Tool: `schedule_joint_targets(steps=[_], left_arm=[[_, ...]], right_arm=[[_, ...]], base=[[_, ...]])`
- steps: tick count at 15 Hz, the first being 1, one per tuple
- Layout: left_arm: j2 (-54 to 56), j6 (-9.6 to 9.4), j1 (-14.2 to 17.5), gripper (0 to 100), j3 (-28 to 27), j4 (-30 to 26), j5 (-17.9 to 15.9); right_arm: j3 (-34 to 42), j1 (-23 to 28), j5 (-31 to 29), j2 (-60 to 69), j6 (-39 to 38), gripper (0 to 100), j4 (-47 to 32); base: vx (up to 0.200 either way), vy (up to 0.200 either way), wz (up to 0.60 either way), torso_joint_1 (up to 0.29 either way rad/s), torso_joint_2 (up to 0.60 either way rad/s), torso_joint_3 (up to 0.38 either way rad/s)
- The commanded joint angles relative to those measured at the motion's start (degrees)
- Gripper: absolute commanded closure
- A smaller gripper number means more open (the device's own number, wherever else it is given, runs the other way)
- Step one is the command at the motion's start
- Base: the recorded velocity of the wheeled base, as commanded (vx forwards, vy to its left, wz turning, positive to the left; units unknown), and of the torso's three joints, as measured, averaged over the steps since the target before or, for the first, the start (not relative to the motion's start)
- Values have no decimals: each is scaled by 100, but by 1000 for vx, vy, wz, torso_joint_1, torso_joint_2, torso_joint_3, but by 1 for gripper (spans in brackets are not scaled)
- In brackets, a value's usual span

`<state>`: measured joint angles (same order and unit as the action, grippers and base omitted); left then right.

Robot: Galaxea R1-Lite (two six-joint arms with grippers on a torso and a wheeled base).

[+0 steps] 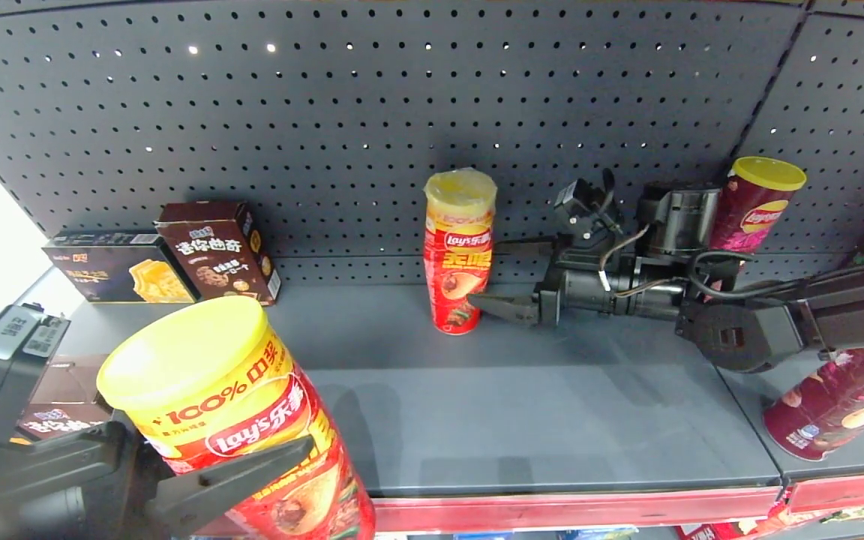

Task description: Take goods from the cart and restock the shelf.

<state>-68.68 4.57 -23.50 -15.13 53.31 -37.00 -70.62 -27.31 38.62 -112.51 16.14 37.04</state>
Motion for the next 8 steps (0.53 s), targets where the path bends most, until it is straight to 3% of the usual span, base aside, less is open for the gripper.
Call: schedule_joint_targets(steps=[1, 8], left_arm=[[-5, 0, 21, 100, -16, 4, 0], [30, 0, 30, 100, 19, 4, 0]], right_arm=[[22, -117, -21, -70, -6, 0, 5], [734, -196, -127, 308, 12, 0, -3]], base=[[0, 0, 0, 0, 0, 0], [0, 0, 0, 0, 0, 0]])
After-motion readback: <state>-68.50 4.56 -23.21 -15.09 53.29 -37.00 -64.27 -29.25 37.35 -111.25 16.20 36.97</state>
